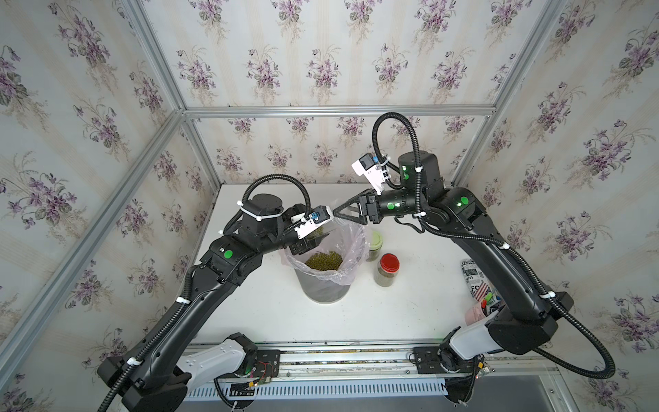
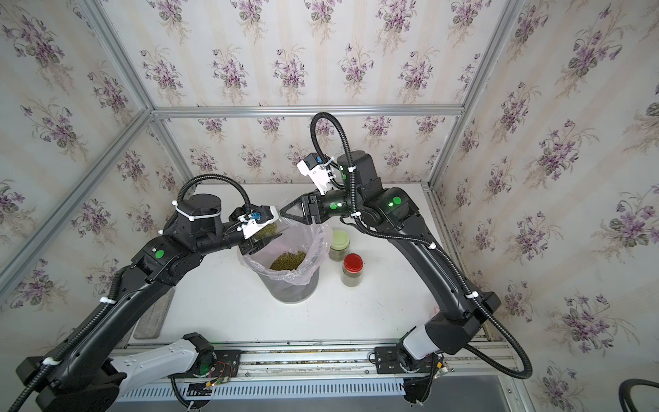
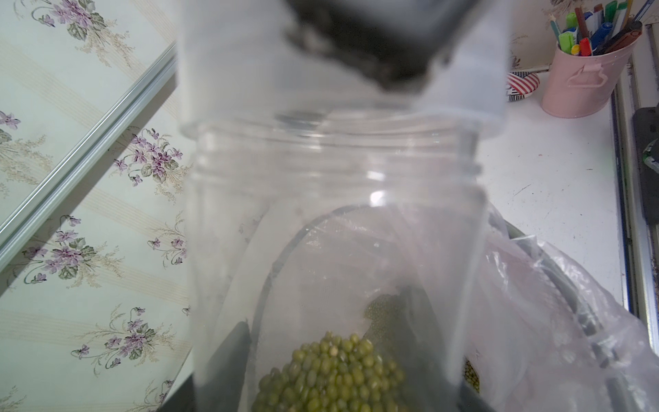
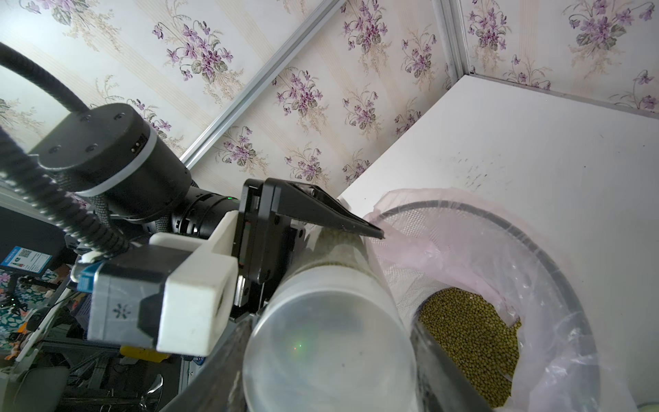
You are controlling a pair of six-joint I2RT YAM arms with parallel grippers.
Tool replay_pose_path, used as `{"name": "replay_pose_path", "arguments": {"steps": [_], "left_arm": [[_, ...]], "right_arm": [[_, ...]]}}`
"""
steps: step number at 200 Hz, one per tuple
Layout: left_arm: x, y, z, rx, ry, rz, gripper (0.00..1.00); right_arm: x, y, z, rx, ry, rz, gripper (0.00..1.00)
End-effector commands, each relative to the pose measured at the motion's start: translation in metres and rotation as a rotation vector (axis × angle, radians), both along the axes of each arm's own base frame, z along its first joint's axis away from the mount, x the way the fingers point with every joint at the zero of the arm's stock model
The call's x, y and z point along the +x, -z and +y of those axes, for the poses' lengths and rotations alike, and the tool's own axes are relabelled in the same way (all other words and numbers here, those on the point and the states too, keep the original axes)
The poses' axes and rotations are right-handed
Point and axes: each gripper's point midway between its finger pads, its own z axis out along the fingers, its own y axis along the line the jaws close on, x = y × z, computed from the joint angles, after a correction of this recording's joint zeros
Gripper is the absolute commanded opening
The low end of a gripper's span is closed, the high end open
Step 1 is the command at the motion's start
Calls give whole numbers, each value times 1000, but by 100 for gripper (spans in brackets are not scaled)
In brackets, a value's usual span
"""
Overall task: Empty moldy mung beans from jars
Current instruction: Unscrew the lid from the jar.
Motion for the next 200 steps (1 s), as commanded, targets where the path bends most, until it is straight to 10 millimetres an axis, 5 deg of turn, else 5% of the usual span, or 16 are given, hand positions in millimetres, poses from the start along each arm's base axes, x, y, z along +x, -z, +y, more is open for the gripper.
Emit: {"name": "replay_pose_path", "arguments": {"steps": [1, 133, 200], "left_arm": [[2, -4, -2, -16, 5, -12, 67], [3, -1, -9, -25, 32, 14, 67], [-3, -6, -8, -39, 38, 4, 66]], "right_arm": [[-8, -11, 3, 39, -68, -78, 56], [-33, 3, -3, 8, -304, -464, 57], [-23, 22, 1, -48, -359, -547, 58]]}}
